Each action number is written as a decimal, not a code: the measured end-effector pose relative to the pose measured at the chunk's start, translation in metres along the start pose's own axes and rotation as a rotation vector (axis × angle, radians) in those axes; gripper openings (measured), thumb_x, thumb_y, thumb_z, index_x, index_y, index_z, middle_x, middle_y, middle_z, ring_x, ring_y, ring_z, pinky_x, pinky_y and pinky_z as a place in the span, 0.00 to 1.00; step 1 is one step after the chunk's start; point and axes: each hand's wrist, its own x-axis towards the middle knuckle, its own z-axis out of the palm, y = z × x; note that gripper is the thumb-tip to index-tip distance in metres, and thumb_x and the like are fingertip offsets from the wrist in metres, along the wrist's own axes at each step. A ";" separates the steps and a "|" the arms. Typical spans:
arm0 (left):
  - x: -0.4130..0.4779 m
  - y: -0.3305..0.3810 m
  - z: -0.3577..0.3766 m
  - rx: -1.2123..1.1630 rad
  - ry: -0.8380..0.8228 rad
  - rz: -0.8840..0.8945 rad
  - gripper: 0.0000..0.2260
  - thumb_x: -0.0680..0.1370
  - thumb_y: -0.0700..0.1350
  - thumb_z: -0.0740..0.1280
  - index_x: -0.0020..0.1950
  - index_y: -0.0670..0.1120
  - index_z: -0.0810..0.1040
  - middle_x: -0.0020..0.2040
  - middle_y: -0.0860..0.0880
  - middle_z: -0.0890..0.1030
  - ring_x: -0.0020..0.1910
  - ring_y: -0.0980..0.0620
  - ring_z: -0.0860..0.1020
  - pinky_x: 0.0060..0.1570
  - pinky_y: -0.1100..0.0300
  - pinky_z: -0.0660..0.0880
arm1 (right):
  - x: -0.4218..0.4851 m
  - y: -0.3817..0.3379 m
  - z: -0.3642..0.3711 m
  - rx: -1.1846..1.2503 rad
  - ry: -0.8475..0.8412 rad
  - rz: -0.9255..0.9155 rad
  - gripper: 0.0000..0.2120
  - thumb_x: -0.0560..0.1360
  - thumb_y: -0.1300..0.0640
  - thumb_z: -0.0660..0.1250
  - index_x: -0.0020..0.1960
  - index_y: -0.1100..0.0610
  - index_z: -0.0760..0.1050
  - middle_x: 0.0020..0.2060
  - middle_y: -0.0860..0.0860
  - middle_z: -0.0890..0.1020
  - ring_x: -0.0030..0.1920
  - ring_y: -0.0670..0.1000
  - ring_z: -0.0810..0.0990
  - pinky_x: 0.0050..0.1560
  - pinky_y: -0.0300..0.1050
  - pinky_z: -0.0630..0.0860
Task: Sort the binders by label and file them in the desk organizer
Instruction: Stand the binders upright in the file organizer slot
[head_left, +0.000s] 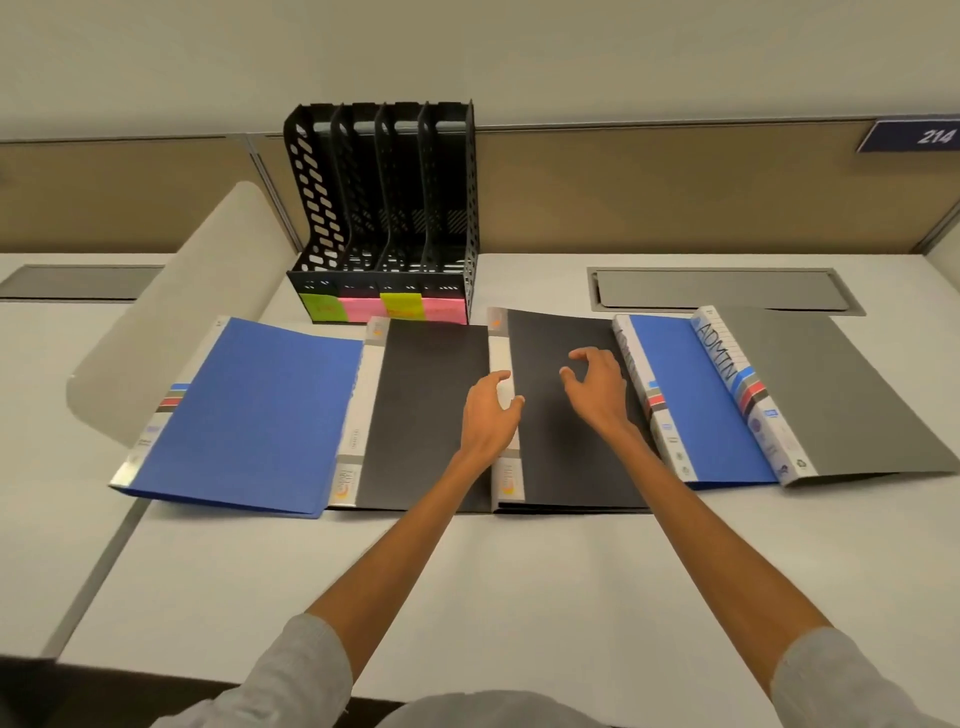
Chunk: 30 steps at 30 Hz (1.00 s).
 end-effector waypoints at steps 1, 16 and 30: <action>0.001 -0.004 -0.006 0.004 0.002 0.000 0.21 0.78 0.45 0.68 0.71 0.46 0.71 0.69 0.47 0.74 0.68 0.49 0.71 0.67 0.55 0.68 | -0.002 -0.005 0.007 0.002 -0.005 -0.001 0.13 0.78 0.55 0.66 0.61 0.56 0.74 0.62 0.54 0.76 0.65 0.54 0.73 0.68 0.56 0.69; -0.005 -0.042 -0.076 0.027 0.148 -0.108 0.20 0.78 0.44 0.68 0.70 0.44 0.72 0.69 0.46 0.74 0.70 0.48 0.70 0.68 0.55 0.67 | -0.011 -0.065 0.067 -0.038 -0.170 -0.088 0.14 0.78 0.53 0.66 0.63 0.55 0.74 0.62 0.54 0.75 0.64 0.54 0.74 0.66 0.57 0.71; -0.035 -0.067 -0.107 -0.008 0.276 -0.272 0.20 0.79 0.45 0.68 0.70 0.45 0.71 0.70 0.45 0.73 0.69 0.45 0.72 0.68 0.50 0.70 | -0.016 -0.092 0.103 -0.001 -0.331 -0.215 0.13 0.78 0.54 0.66 0.62 0.55 0.74 0.62 0.54 0.75 0.64 0.54 0.74 0.66 0.56 0.71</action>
